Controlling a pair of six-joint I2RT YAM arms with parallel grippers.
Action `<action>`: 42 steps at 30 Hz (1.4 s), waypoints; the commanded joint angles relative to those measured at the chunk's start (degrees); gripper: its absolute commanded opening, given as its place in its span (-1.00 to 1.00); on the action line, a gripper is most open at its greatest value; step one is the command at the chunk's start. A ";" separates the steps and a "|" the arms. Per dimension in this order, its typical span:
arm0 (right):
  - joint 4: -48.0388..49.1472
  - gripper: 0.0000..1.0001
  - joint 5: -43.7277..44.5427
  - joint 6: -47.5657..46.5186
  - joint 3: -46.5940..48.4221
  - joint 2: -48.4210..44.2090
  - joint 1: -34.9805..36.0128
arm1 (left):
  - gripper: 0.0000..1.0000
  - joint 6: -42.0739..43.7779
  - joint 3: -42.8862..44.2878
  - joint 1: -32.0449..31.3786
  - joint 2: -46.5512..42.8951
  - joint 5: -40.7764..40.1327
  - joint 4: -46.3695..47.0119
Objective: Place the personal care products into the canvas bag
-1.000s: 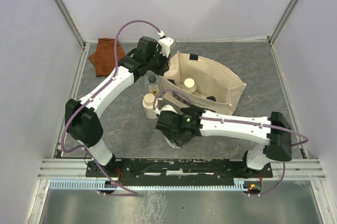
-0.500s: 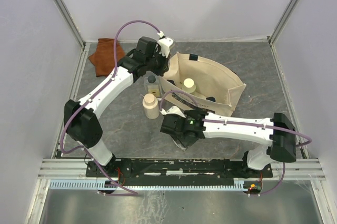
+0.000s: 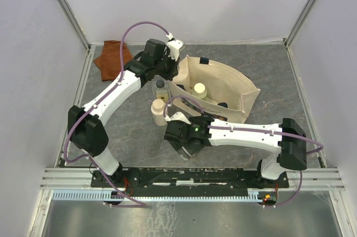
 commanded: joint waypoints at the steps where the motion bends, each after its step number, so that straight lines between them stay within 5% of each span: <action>1: 3.60 0.86 -0.93 0.23 1.73 -2.66 0.37 | -0.95 0.52 0.00 0.77 -2.89 -0.02 -0.91; 18: 10.90 0.93 -0.57 -3.26 -0.61 1.06 -1.27 | -0.95 0.73 -0.71 1.20 -3.46 -0.20 -0.96; 21: 12.53 0.79 0.27 -3.48 -1.79 0.43 -1.40 | -0.95 0.65 -0.90 1.23 -3.57 -0.12 -0.93; 26: 14.58 0.13 1.52 -3.40 -3.70 0.00 -1.52 | -0.95 0.52 -1.32 1.38 -3.63 0.07 -0.48; 33: 13.99 0.01 2.71 -2.15 -3.96 -0.76 -1.42 | -0.95 0.34 -1.54 1.48 -3.72 0.08 -0.37; 42: 1.64 -0.42 5.53 4.09 1.63 -10.58 -1.41 | -0.95 0.34 -1.85 1.52 -3.89 0.57 -0.11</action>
